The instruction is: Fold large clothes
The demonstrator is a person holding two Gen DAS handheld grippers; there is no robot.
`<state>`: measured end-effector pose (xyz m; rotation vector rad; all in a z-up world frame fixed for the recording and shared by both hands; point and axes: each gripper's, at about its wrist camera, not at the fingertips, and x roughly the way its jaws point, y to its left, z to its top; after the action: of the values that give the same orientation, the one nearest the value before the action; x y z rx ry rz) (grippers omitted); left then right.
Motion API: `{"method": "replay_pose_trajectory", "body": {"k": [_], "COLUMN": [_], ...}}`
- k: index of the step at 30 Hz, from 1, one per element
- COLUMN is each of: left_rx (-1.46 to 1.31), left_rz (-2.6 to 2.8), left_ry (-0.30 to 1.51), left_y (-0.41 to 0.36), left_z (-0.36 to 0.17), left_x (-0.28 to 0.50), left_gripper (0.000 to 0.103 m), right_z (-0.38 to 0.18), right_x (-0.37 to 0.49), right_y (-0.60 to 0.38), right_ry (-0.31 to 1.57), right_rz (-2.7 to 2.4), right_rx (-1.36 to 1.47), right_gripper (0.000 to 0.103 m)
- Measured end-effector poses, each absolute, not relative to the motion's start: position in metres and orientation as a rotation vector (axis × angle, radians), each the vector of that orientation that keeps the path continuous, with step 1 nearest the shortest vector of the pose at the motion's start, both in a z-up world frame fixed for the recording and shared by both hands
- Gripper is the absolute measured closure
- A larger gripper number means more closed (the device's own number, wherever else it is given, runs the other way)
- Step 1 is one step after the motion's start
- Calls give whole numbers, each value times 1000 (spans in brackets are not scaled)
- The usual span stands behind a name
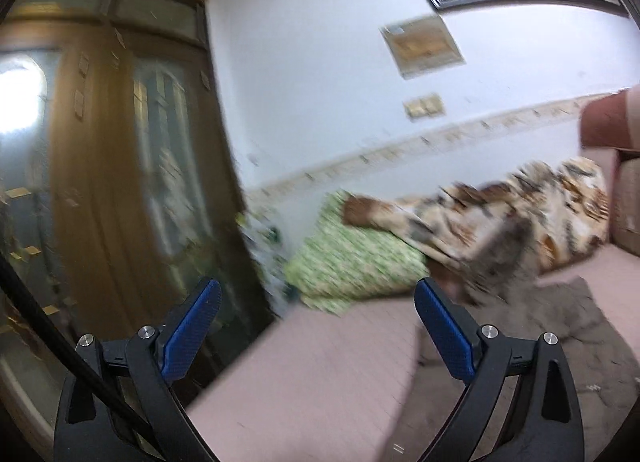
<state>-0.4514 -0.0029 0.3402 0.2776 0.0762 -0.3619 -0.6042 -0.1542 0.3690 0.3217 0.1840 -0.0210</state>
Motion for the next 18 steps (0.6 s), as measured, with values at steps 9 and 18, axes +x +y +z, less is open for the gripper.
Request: {"method": "replay_pose_trajectory", "body": {"k": [9, 18], "left_rx": [348, 409], "left_rz": [-540, -546], "left_ry": [450, 707], "left_y": [-74, -123], "left_z": [224, 97], "left_x": [-415, -376], "left_gripper": [6, 6], "right_z": [270, 147], "right_x": [-597, -591], "right_y": [-228, -293], "right_ry": [346, 577], "right_rz": [-211, -438], "right_rx": [428, 484], "right_gripper": [21, 21]}}
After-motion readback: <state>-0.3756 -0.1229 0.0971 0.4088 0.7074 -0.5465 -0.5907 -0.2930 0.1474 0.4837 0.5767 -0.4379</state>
